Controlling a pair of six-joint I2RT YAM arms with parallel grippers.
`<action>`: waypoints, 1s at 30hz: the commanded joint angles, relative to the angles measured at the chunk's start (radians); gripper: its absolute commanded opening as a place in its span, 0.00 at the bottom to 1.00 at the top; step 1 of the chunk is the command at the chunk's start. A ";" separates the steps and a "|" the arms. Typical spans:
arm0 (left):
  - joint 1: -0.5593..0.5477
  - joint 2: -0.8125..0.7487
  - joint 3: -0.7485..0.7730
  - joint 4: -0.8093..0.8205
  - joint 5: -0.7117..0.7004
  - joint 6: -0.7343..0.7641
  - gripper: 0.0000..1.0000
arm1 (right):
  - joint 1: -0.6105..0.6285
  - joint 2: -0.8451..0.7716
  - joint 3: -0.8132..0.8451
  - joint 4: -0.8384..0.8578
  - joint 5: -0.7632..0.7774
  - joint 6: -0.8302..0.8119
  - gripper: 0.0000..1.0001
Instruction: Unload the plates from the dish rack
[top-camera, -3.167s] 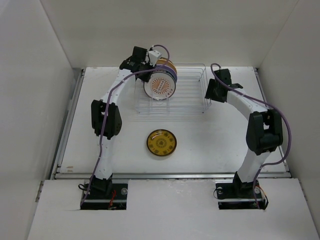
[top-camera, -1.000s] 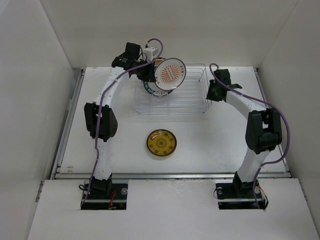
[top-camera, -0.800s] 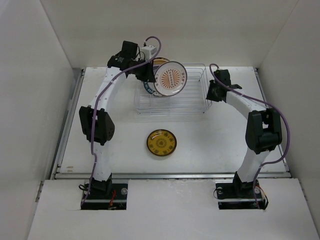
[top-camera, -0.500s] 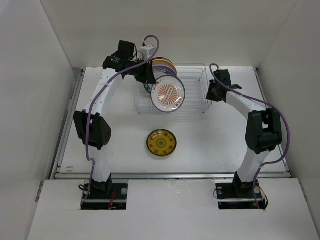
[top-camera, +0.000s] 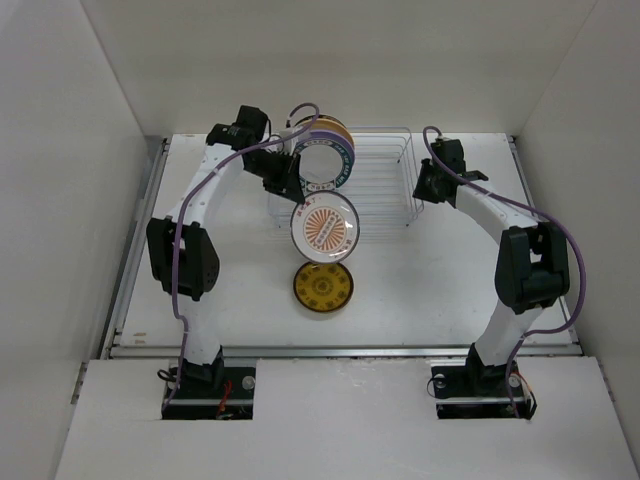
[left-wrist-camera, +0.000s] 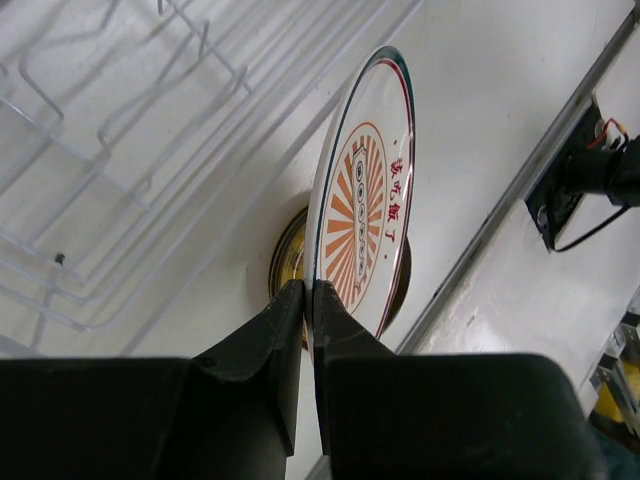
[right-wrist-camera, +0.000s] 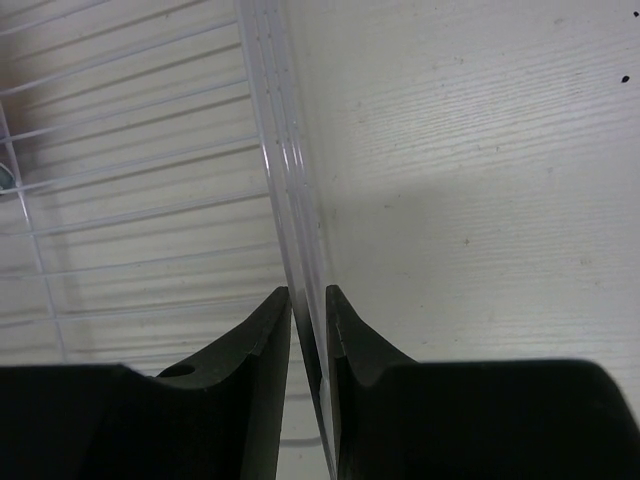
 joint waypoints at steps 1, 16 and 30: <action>0.013 -0.090 -0.039 -0.071 0.076 0.070 0.00 | -0.008 -0.047 0.000 0.039 -0.024 0.009 0.26; -0.216 0.087 0.085 -0.038 0.080 0.038 0.00 | -0.008 -0.047 0.000 0.039 -0.052 0.018 0.26; -0.405 0.252 0.113 0.119 -0.025 -0.060 0.00 | -0.008 -0.057 -0.018 0.039 -0.052 0.018 0.25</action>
